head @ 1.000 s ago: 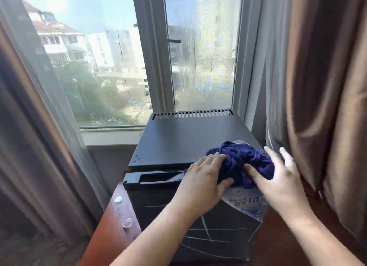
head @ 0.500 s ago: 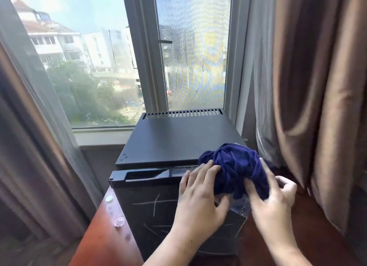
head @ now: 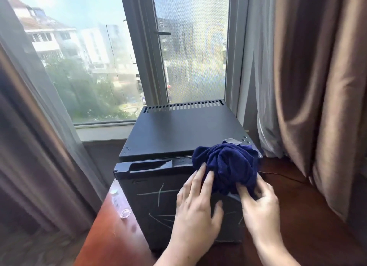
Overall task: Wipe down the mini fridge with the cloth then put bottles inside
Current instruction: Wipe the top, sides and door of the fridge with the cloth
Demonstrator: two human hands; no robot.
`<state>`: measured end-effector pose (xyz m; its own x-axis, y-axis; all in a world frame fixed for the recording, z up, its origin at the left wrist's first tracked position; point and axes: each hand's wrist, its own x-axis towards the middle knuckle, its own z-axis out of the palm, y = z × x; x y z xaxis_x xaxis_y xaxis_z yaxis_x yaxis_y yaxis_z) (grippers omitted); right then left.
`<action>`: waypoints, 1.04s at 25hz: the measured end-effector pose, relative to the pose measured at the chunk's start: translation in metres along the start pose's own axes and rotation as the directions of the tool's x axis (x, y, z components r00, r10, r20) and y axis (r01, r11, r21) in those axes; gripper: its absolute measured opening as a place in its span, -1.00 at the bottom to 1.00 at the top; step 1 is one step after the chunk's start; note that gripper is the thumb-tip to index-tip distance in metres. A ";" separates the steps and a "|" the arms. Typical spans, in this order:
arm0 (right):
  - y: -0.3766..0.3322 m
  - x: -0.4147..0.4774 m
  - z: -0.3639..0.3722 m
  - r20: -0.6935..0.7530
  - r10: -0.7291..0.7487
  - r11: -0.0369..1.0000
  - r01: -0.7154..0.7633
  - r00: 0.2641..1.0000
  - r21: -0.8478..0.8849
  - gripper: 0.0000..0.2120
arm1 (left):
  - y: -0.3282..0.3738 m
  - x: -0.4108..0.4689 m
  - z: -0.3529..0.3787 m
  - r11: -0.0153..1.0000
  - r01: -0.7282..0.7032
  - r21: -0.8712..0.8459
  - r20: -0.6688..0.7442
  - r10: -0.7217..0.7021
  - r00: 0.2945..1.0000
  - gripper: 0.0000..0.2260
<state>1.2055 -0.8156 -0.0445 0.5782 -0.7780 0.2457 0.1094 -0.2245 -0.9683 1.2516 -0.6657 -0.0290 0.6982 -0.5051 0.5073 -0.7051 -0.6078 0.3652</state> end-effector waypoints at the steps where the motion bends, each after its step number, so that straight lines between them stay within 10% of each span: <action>1: 0.003 -0.005 0.005 0.023 0.015 1.000 -0.015 1.000 0.021 -0.63 | -0.005 -0.005 -0.001 1.000 0.007 -0.009 -0.012 -0.007 1.000 -0.34; 9: -0.014 -0.050 0.061 0.177 -0.061 0.997 0.069 0.982 -0.036 -0.35 | -0.061 -0.043 -0.021 0.878 0.289 -0.381 0.015 -0.306 0.952 -0.52; 19: -0.016 -0.107 0.156 0.468 -0.035 0.995 0.077 0.883 -0.070 -0.49 | -0.151 -0.077 -0.037 0.125 0.457 -0.881 0.271 -0.658 0.702 -0.52; 26: 0.021 -0.101 0.145 0.347 0.214 0.948 -0.280 0.913 0.153 -0.52 | -0.153 -0.072 -0.024 0.108 0.475 -0.873 0.245 -0.744 0.621 -0.68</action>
<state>1.2664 -0.6569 -0.0964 0.8318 -0.5550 0.0021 0.0658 0.0949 -0.9933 1.3063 -0.5221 -0.1029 0.9889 -0.0121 -0.1480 0.1468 0.2295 0.9622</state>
